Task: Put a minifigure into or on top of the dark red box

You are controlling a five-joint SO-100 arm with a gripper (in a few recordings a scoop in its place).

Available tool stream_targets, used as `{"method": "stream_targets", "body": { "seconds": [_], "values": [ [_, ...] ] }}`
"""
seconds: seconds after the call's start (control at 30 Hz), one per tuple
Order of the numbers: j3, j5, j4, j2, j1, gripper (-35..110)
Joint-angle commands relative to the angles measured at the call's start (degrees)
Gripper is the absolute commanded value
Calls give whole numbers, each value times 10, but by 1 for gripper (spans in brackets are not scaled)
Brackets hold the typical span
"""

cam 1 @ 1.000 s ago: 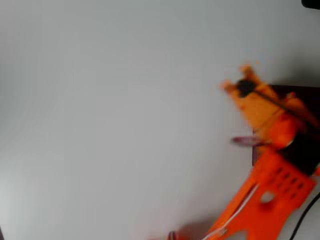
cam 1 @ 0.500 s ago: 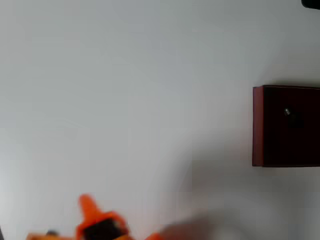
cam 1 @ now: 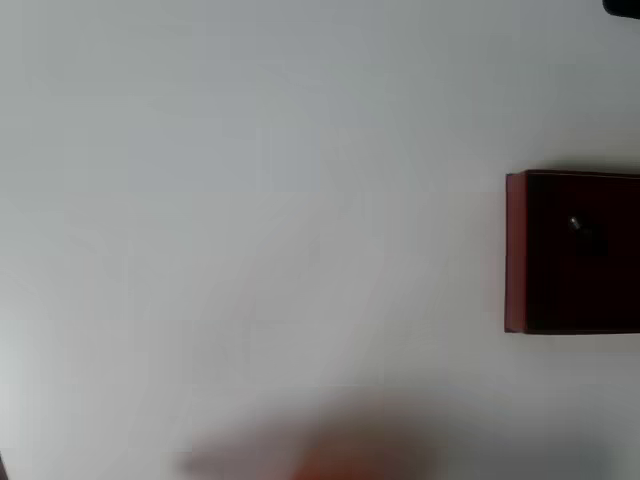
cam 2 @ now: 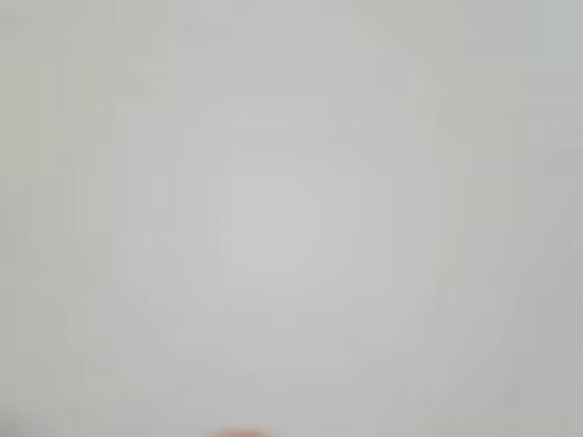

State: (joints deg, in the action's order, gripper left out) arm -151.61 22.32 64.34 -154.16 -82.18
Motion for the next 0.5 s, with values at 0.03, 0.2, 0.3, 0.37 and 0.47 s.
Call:
{"method": "stream_targets", "body": {
  "seconds": [0.03, 0.2, 0.3, 0.37, 0.47],
  "values": [
    [-83, -26, -4, -93, -37, 0],
    [-189, -51, 96, -374, -47, 0],
    [-201, -55, 103, -396, -29, 0],
    [-207, -51, 111, -412, -24, 0],
    [-210, -50, 110, -411, -19, 0]
  ]
}}
